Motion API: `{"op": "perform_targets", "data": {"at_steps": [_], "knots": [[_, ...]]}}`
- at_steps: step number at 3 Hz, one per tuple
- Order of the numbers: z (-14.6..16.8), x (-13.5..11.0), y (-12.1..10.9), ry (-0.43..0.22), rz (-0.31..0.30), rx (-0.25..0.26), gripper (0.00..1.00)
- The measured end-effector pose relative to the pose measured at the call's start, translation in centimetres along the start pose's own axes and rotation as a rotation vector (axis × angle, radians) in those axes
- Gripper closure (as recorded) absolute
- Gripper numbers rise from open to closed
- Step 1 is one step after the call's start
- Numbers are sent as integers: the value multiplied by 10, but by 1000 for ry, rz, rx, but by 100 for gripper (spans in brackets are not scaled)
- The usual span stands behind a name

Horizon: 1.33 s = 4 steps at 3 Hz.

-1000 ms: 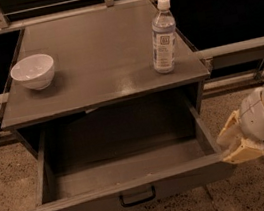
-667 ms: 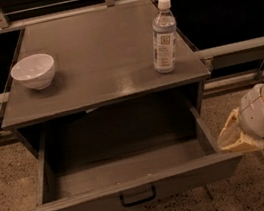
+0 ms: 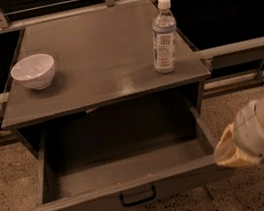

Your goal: Close top drawer

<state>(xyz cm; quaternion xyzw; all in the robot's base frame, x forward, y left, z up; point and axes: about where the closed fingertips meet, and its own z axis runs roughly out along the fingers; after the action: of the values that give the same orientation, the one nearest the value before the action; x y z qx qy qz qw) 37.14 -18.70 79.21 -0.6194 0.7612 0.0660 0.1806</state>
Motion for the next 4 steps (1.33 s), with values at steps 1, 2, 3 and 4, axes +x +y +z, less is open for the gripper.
{"op": "perform_targets", "data": {"at_steps": [1, 2, 3, 4], "knots": [[54, -8, 37, -4, -98, 3, 100], [136, -10, 70, -6, -163, -12, 100], [171, -19, 72, -19, -199, 24, 100], [188, -30, 51, -27, -219, 72, 98]]}}
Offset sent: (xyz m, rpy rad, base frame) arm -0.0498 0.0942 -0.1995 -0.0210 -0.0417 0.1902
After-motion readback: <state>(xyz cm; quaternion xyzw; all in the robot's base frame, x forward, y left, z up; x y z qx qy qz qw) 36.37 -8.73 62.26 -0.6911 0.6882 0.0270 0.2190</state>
